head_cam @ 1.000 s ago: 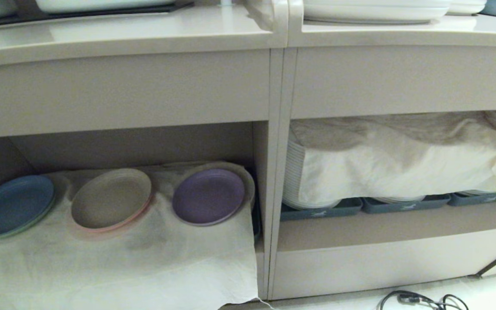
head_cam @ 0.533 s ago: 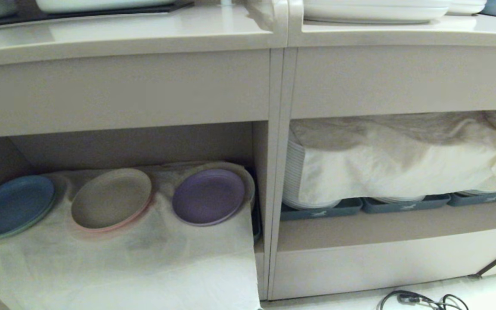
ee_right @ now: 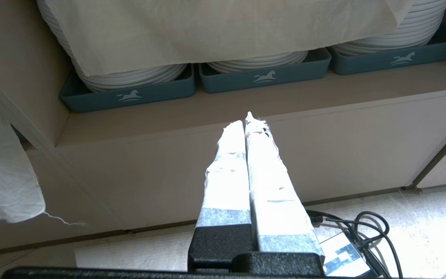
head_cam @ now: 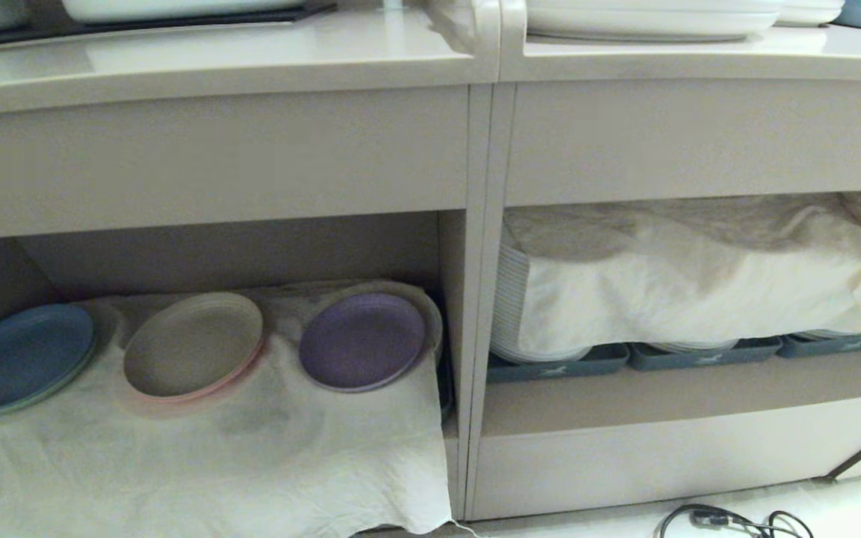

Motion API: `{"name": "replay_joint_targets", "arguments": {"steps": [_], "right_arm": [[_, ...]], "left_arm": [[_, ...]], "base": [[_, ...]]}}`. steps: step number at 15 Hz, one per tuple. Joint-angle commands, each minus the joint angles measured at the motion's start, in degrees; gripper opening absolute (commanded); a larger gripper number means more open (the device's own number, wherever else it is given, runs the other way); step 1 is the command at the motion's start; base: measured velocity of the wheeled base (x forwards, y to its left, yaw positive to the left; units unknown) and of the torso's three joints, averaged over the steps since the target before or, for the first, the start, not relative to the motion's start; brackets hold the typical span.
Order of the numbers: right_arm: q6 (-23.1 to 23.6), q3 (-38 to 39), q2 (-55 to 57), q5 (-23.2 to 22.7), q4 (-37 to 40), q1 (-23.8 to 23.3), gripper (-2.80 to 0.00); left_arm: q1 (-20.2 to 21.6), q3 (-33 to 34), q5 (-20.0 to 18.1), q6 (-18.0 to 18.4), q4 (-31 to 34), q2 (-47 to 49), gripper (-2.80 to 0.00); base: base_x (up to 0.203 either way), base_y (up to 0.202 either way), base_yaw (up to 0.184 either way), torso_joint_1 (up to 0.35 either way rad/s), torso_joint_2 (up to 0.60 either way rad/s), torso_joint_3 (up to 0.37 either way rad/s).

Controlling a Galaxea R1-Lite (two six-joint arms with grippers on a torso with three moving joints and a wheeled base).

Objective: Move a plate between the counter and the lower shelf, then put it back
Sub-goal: Pick up the plate in the cupboard

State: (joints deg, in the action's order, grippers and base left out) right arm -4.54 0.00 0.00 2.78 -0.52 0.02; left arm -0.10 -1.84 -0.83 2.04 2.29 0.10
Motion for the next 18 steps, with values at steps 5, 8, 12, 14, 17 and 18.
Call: {"name": "replay_joint_targets", "arguments": {"steps": [5, 8, 12, 14, 17, 18], "right_arm": [[0.0, 0.0, 0.0, 0.0, -0.1, 0.1, -2.80], [0.0, 0.0, 0.0, 0.0, 0.0, 0.1, -2.80], [0.0, 0.0, 0.0, 0.0, -0.1, 0.1, -2.80], [0.0, 0.0, 0.0, 0.0, -0.1, 0.0, -2.80], [0.0, 0.0, 0.0, 0.0, -0.1, 0.0, -2.80], [0.1, 0.0, 0.0, 0.0, 0.0, 0.0, -2.80]], "left_arm": [[0.0, 0.0, 0.4, -0.6, -0.3, -0.1, -2.80], [0.0, 0.0, 0.6, -2.4, -0.3, -0.1, -2.80], [0.0, 0.0, 0.4, -1.7, -0.3, -0.1, -2.80], [0.0, 0.0, 0.5, -1.7, -0.3, -0.1, -2.80], [0.0, 0.0, 0.4, -1.1, -0.2, -0.1, -2.80], [0.0, -0.1, 0.5, -1.2, -0.1, -0.1, -2.80]], "base": [[0.000, 0.000, 0.000, 0.000, 0.00, 0.000], [0.000, 0.000, 0.000, 0.000, 0.00, 0.000], [0.000, 0.000, 0.000, 0.000, 0.00, 0.000], [0.000, 0.000, 0.000, 0.000, 0.00, 0.000], [0.000, 0.000, 0.000, 0.000, 0.00, 0.000], [0.000, 0.000, 0.000, 0.000, 0.00, 0.000]]}}
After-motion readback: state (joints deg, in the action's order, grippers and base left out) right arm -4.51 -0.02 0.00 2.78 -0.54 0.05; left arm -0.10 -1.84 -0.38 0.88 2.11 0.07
